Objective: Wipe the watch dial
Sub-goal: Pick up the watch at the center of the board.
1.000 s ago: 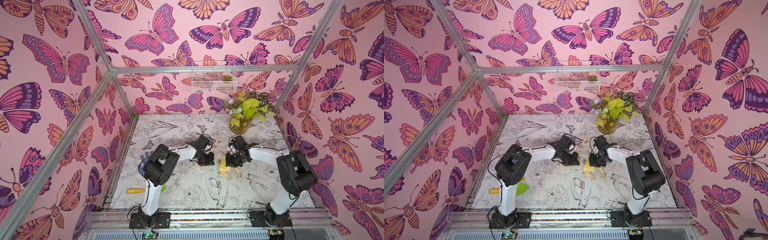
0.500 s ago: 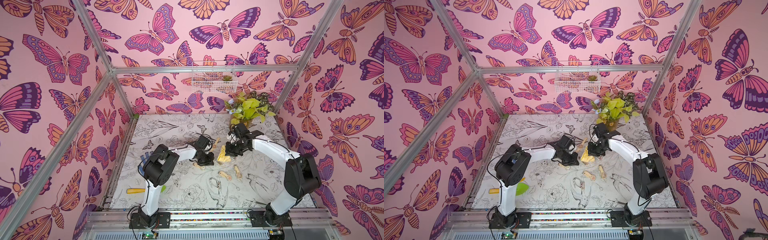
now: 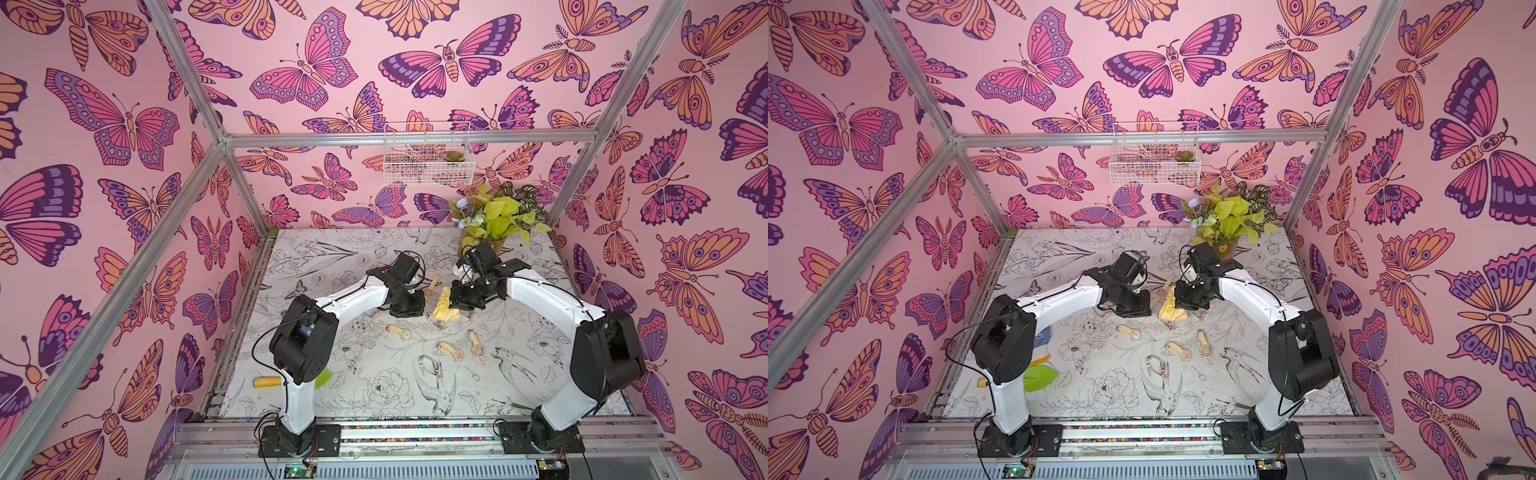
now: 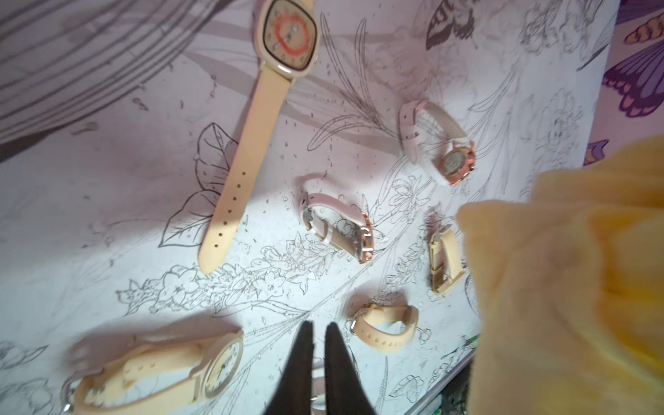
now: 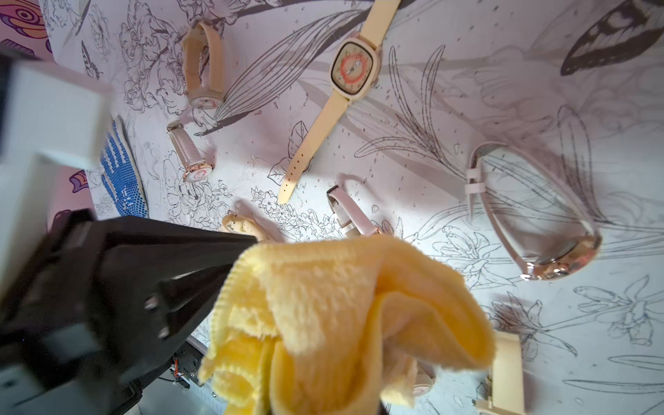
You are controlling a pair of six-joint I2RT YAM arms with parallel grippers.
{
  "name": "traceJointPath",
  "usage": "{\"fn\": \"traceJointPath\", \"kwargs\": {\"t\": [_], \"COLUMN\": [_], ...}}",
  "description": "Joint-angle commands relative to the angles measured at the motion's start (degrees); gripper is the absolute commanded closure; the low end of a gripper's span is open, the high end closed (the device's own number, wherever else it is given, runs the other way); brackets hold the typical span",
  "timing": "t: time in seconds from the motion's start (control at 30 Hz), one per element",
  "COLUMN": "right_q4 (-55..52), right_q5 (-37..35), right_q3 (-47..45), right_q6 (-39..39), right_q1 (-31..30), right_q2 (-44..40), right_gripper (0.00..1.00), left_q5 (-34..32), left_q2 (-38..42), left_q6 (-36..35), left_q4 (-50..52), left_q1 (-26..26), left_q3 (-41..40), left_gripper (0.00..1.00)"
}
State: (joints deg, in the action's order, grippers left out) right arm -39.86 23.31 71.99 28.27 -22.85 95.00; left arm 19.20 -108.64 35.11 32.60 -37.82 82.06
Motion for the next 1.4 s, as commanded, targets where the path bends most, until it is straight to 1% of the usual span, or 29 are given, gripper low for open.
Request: {"fn": "traceJointPath", "kwargs": {"t": [0.0,0.2,0.4,0.43,0.47,0.63,0.83,1.13,1.27,1.37], "right_q4": [1.1,1.1,1.5,1.7,1.8,1.8,1.1,0.2,0.0,0.0], "right_q5": [1.4,2.0,2.4,2.7,2.8,3.5,4.0,4.5,4.5,4.4], "right_q3": [-0.5,-1.1,-1.5,-1.5,-1.5,-0.4,2.5,5.7,6.6,6.7], "right_q6": [0.4,-0.2,-0.6,-0.6,-0.6,-1.0,-1.8,-2.6,-2.5,-2.4], "right_q1": [0.3,-0.2,-1.1,-1.2,-1.4,-2.2,-2.5,-2.6,-2.6,-2.6], "right_q2": [-1.5,-1.7,-1.2,-1.0,-0.7,1.2,3.9,6.9,7.6,7.9], "right_gripper": [1.00,1.00,1.00,1.00,1.00,1.00,1.00,1.00,1.00,1.00], "left_q5": [-4.2,-6.3,-8.0,-8.2,-8.5,-10.1,-9.4,-9.5,-9.0,-10.4], "left_q2": [1.6,3.6,7.1,7.7,8.4,10.7,11.1,7.6,5.1,4.3], "left_q6": [0.5,3.1,6.9,7.5,7.9,9.7,14.4,24.4,26.6,27.5], "left_q4": [6.4,9.2,9.6,9.6,9.6,9.7,9.8,10.3,10.3,10.2], "left_q1": [1.4,3.6,6.5,7.1,7.5,9.6,12.6,14.5,15.2,15.9], "left_q3": [0.5,-0.9,-4.6,-5.2,-5.6,-7.2,-9.4,-10.0,-9.4,-9.3], "left_gripper": [0.71,0.48,0.16,0.05,0.00,0.00,0.00,0.00,0.00,0.00]}}
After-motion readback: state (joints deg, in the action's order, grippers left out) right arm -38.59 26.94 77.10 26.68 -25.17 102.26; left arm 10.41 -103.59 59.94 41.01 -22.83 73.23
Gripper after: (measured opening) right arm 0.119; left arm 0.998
